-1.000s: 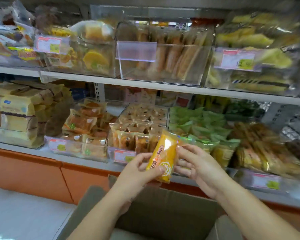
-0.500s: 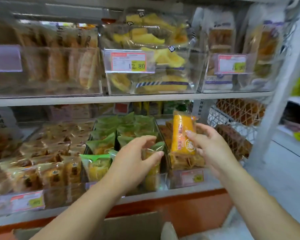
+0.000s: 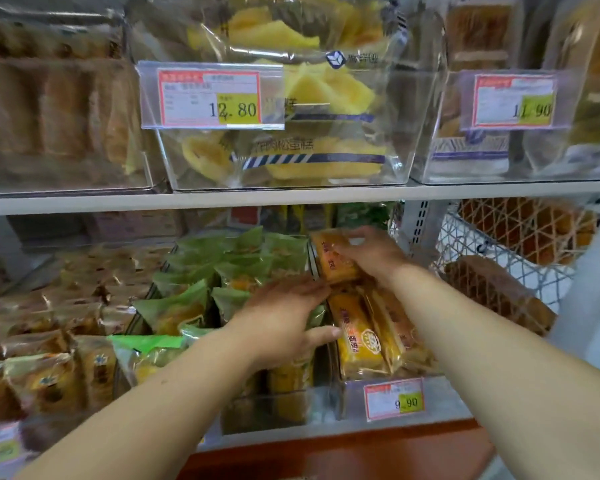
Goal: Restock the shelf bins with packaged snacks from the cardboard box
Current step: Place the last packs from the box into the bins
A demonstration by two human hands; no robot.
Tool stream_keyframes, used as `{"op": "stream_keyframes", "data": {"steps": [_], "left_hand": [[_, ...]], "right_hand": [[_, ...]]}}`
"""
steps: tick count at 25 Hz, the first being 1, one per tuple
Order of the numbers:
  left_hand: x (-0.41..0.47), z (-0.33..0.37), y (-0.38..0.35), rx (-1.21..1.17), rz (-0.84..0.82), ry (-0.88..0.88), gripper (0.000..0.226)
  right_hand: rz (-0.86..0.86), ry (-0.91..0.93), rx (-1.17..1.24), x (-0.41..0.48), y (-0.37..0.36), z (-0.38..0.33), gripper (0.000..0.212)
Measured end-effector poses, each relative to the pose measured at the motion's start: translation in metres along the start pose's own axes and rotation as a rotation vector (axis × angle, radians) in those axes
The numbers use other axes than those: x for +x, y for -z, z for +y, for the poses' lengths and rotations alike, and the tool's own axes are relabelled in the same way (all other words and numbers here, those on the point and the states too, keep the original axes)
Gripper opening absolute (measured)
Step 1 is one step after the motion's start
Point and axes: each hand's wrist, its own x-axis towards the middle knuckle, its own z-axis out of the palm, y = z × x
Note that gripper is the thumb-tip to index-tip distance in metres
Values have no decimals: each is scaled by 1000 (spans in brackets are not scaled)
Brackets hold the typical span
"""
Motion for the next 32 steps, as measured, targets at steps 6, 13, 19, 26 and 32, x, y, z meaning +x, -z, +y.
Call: {"op": "stream_keyframes", "data": {"steps": [6, 13, 19, 26, 32], "left_hand": [[1, 0, -4, -2, 9, -2, 73], [-3, 9, 8, 57, -27, 2, 70], [-55, 16, 13, 73, 81, 36, 67], [-132, -40, 22, 100, 248, 144, 67], [-214, -90, -4, 95, 379, 270, 66]], "right_hand": [[15, 105, -349, 3, -10, 4, 47], [-41, 94, -498, 4, -7, 5, 48], [56, 36, -508, -5, -24, 7, 47], [112, -28, -596, -34, -32, -17, 48], [118, 370, -411, -172, -61, -53, 48]]}}
